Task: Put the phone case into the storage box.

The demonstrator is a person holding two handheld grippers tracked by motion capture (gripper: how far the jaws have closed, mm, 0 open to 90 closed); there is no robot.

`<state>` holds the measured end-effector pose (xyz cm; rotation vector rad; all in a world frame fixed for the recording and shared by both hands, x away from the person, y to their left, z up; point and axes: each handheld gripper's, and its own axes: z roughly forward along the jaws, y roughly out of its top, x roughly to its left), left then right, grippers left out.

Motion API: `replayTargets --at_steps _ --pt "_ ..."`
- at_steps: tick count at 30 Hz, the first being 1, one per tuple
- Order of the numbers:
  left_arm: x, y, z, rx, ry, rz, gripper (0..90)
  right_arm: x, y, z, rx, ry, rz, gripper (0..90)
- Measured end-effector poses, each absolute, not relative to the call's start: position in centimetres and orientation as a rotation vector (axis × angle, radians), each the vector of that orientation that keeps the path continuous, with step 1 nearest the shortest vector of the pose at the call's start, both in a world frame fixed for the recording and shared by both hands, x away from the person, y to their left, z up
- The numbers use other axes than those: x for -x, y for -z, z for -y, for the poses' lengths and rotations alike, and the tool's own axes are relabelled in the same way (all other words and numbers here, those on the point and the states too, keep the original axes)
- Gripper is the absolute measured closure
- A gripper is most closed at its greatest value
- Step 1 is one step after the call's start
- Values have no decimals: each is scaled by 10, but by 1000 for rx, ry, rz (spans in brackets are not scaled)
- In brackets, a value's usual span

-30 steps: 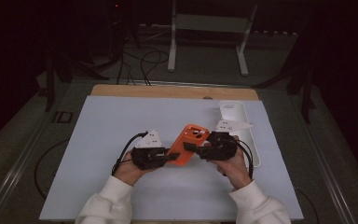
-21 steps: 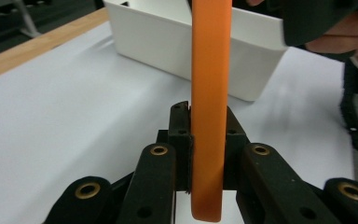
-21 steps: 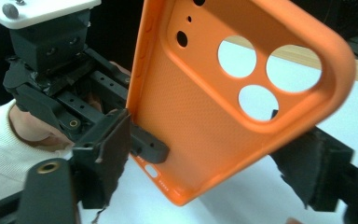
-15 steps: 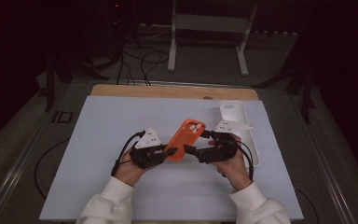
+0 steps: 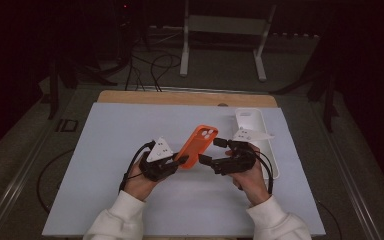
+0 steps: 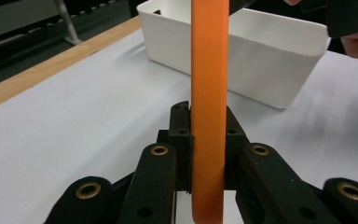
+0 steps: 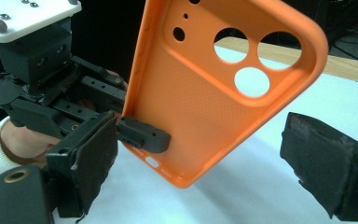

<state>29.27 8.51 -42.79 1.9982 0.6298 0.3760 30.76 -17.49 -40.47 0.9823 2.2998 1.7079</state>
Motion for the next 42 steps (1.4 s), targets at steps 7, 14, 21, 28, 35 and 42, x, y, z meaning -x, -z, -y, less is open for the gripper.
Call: replayTargets --at_steps 7,14,21,28,35,42 --pt "-291 427 -85 -1996 -415 -642 816 -307 405 175 -1003 -1725 -2277 88" --pt "-290 427 -84 -1986 -433 -651 818 -308 405 174 -1053 -1737 -2254 80" --pt "-288 427 -80 -1986 -450 -651 819 -311 406 171 -1109 -1750 -2226 80" --pt "-281 432 -68 -2041 -536 -636 820 -314 405 167 -1163 -1775 -2199 80" --pt "-275 437 -55 -2051 -573 -635 850 -316 403 164 -1214 -1809 -2147 81" --pt "-272 442 -49 -2037 -582 -655 849 -318 401 160 -1267 -1808 -2109 132"
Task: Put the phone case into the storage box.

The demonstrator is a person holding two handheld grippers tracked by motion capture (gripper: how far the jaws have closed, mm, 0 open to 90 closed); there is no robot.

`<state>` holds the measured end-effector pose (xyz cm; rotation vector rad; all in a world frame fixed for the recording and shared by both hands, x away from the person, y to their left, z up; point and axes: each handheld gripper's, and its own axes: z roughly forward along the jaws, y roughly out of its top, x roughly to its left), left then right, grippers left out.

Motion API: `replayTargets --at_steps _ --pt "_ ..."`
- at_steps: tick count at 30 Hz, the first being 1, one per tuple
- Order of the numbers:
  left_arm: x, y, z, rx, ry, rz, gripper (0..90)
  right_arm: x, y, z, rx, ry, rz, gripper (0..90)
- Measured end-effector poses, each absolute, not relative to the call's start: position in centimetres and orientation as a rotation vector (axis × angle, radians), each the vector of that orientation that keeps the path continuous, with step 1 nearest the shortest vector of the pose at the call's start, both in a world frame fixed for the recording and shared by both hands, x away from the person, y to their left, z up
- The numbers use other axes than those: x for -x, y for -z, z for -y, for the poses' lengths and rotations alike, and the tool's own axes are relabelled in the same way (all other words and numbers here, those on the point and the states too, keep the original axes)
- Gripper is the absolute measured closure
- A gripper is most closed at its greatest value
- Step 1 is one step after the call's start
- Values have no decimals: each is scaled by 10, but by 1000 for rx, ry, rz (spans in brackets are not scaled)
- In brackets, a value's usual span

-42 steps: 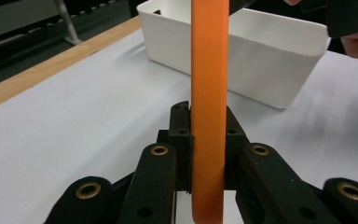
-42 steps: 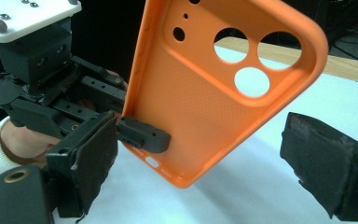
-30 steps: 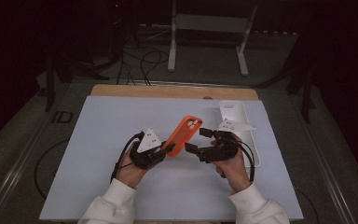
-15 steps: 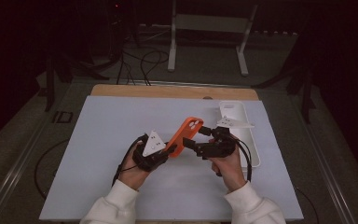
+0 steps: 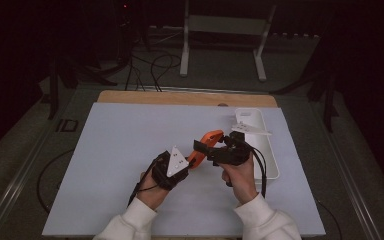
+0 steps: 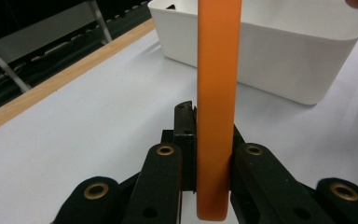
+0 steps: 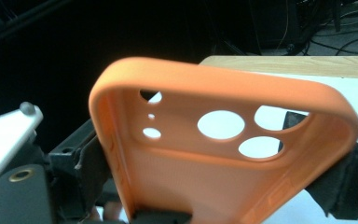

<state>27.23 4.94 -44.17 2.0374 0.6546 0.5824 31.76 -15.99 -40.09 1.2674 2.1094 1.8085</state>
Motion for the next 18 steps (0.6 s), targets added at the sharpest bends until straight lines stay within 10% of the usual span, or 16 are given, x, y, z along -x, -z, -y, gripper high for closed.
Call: replayTargets --at_steps 18 --pt "-273 450 -46 -2045 -525 -674 837 -317 401 154 -1307 -1752 -2099 161"
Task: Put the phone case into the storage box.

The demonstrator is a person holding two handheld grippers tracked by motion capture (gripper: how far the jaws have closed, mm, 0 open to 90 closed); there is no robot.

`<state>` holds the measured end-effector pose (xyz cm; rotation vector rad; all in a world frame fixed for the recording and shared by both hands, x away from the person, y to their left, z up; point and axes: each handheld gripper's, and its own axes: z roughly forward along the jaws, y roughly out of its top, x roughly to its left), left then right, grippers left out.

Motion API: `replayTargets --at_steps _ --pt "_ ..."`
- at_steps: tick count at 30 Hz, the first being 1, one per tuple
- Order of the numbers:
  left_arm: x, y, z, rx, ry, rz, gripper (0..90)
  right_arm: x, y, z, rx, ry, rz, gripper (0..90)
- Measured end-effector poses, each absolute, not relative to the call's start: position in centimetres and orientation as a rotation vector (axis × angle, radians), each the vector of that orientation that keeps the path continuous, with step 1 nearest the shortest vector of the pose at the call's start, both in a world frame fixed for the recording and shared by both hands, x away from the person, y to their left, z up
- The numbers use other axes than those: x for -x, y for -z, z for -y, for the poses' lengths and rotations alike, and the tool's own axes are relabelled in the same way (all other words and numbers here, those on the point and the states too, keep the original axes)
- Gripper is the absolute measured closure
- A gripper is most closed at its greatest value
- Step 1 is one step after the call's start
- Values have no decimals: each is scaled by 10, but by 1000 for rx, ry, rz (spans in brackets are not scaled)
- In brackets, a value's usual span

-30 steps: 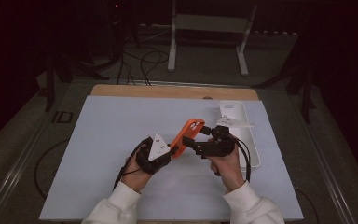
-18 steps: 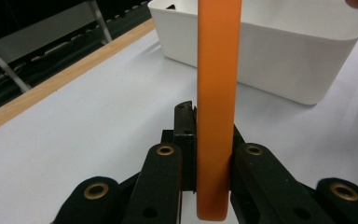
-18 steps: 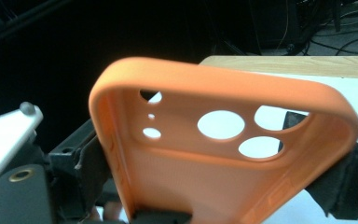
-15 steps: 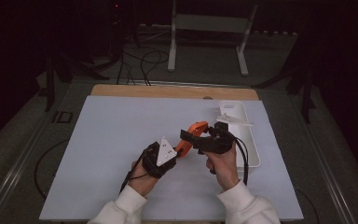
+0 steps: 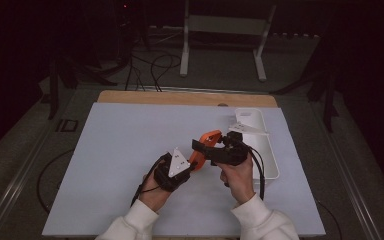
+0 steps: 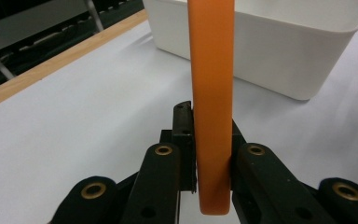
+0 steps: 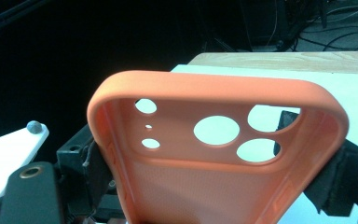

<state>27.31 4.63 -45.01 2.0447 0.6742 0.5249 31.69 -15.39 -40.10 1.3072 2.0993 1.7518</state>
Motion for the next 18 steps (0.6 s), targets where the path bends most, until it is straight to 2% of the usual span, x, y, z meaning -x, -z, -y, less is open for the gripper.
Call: replayTargets --at_steps 5,9,10,18 --pt "-273 451 -46 -2047 -504 -676 806 -316 401 153 -1289 -1741 -2108 161" --pt "-274 451 -47 -2047 -479 -676 702 -316 401 153 -1286 -1738 -2107 161" --pt "-276 450 -48 -2042 -441 -675 644 -316 401 152 -1282 -1728 -2109 161" --pt "-279 450 -51 -2021 -421 -740 238 -315 401 152 -1273 -1714 -2111 161"
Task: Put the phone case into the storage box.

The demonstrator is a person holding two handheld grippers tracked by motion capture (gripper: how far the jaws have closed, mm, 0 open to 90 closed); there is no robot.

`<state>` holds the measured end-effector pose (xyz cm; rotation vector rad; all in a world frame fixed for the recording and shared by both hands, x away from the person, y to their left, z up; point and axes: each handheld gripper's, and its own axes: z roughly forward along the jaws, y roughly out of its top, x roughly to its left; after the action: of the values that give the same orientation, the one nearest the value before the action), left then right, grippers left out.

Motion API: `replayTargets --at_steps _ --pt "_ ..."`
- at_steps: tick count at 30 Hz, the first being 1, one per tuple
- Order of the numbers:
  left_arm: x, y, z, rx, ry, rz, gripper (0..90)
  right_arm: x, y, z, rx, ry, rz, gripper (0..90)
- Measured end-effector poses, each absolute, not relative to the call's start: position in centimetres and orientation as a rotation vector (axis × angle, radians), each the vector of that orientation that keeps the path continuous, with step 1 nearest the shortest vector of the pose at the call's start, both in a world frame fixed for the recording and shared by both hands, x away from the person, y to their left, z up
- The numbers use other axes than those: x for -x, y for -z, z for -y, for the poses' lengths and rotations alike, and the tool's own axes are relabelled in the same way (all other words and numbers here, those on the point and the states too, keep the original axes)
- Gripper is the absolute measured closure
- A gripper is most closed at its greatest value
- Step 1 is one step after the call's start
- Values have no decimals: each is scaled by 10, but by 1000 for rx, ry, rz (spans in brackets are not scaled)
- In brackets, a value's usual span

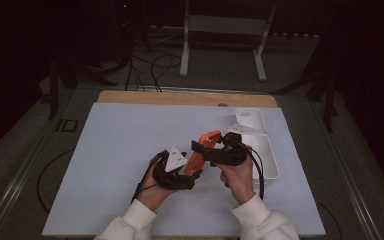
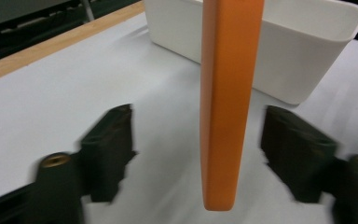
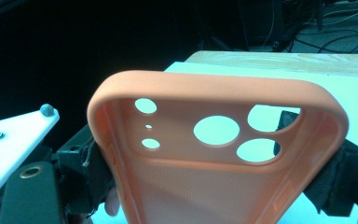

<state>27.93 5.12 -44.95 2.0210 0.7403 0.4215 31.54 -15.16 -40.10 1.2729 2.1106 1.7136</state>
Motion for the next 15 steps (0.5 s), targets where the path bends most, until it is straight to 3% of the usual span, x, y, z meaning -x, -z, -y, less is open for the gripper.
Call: replayTargets --at_steps 2,8,15 --pt "-280 449 -51 -2019 -429 -751 148 -315 401 152 -1272 -1712 -2111 161" --pt "-282 447 -56 -2002 -396 -773 37 -315 402 150 -1265 -1705 -2117 161" --pt "-284 443 -64 -1981 -380 -782 24 -315 402 149 -1261 -1695 -2124 161"
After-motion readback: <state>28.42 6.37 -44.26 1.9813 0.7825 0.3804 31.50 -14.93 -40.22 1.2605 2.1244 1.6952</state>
